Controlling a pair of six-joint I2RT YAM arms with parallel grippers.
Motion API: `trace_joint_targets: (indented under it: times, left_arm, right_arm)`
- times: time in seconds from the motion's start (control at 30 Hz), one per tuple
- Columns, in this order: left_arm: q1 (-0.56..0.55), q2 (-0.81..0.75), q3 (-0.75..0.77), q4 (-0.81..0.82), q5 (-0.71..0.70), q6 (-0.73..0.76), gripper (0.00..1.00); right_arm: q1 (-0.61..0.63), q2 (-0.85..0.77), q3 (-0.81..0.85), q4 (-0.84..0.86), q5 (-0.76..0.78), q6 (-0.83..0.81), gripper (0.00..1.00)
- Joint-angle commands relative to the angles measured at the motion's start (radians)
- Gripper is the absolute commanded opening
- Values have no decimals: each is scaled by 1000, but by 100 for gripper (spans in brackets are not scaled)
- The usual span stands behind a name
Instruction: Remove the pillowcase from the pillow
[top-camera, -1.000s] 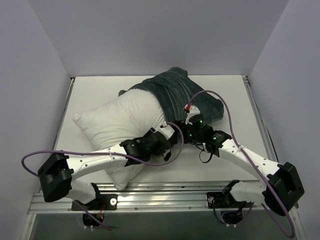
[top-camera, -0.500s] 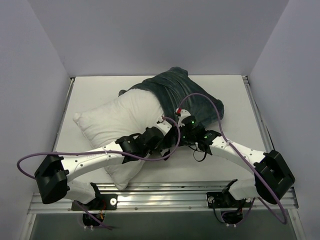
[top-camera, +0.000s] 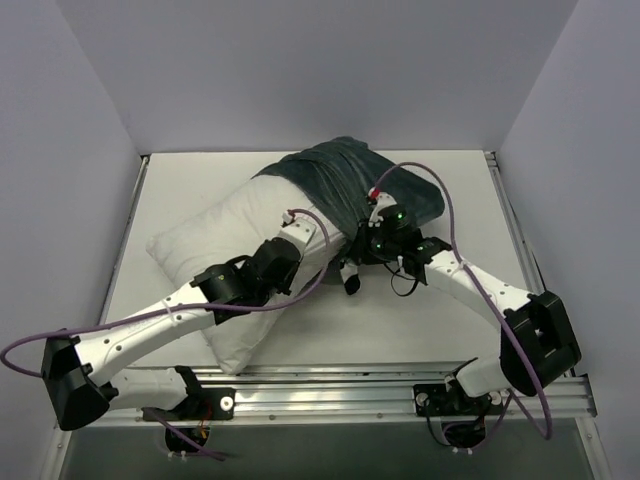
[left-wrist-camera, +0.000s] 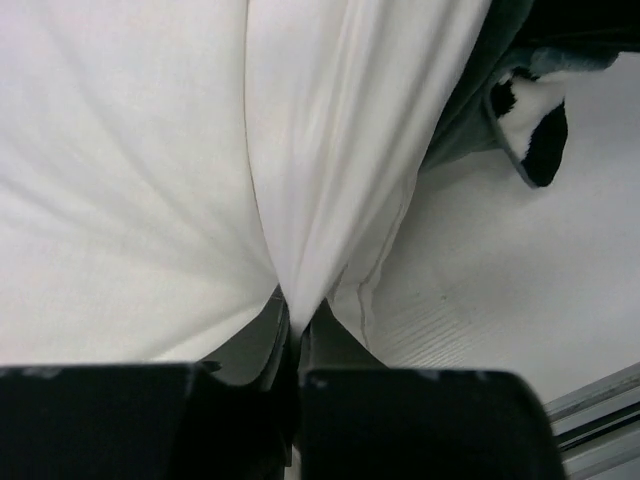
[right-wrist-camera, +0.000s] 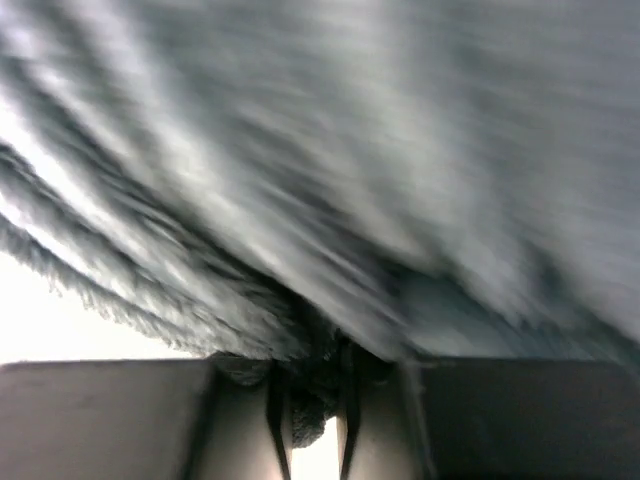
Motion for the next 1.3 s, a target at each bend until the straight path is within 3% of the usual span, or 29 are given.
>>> trace_joint_targets:
  times: [0.0,0.1,0.13,0.23,0.43,0.5,0.57,0.63,0.67,0.7,0.8,0.87,1.0,1.17,1.27]
  left_arm:
    - [44,-126,64,-179,-29,-99,2]
    - [99,-178,87,-291,-86,-154,2]
    - [110,-192,94,-322,-97,-187,2]
    - [133,-242,101,-385,-103,-202,2]
    - [130,-267,98,-278,46,-143,2]
    - [130,-249,101,-245,38,-124,2]
    - [130,-229,123,-251,12,-107,2]
    - [132,-204,136,-262,6,-103,4]
    - [132,-203,149,-271,-21,-116,25]
    - [132,-204,156,-276,-35,-180,43]
    - [132,-235,170,-215,13,-285,92]
    - [132,-243,182,-166,37,-345,98]
    - [133,-201,248,-159,17,-513,94]
    - [175,-45,392,-207,-49,-529,94]
    - [254,52,408,-141,4,-541,94]
  right_arm:
    - [-210,-27,150,-48,170,-5,0]
    - [-392,-32,210,-122,155,87,0]
    - [-518,-41,230,-145,102,108,0]
    - [-641,-82,247,-139,16,124,0]
    - [-566,-174,208,-104,-91,107,0]
    - [-512,-208,187,-140,-85,96,0]
    - [-491,-231,182,-200,-86,74,9]
    - [-472,-282,185,-295,-88,58,30]
    - [-469,-306,182,-320,-85,55,39]
    - [-466,-349,188,-358,-98,47,54]
    - [-463,-391,237,-439,-127,11,72]
    - [-455,-394,267,-469,-163,-5,77]
    - [-434,-373,331,-472,-190,-49,86]
    - [-389,-308,397,-424,-198,-92,89]
    - [-353,-235,435,-386,-177,-111,90]
